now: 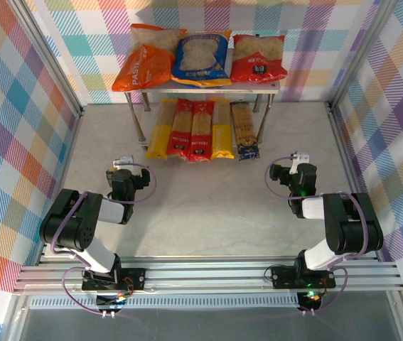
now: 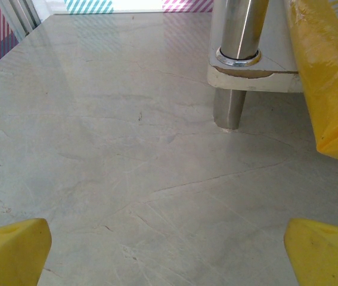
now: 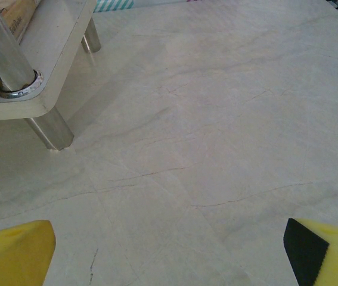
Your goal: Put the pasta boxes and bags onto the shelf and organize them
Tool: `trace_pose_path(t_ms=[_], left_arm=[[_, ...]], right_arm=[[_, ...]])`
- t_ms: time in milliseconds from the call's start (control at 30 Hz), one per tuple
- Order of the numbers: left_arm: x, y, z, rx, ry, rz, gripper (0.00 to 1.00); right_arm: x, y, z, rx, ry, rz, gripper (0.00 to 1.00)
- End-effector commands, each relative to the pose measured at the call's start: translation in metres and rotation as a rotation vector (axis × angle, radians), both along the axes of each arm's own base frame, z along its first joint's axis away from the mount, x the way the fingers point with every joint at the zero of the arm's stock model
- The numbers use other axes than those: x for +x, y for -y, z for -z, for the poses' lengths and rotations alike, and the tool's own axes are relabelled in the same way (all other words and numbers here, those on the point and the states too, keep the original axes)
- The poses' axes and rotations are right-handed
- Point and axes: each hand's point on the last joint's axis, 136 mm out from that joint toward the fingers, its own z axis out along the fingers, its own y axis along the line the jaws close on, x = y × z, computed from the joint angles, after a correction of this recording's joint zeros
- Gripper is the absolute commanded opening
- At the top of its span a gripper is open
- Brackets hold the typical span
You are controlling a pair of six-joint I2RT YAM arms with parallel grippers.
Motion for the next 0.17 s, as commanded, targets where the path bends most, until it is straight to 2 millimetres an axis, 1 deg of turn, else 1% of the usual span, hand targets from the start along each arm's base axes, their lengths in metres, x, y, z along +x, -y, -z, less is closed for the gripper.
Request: trace_pose_path(t_ms=[0,133], left_arm=[[0.0044,-0.0036,-0.009,-0.023,0.023,-0.015,1.0],[0.0044,-0.0046,-0.0088,-0.025,0.022,-0.016,1.0]], right_arm=[[0.0065,-0.0011,-0.0131,-0.006,0.047,-0.016,0.99],[0.0065,-0.0011,-0.0132,-0.005,0.048,-0.016,0.99]])
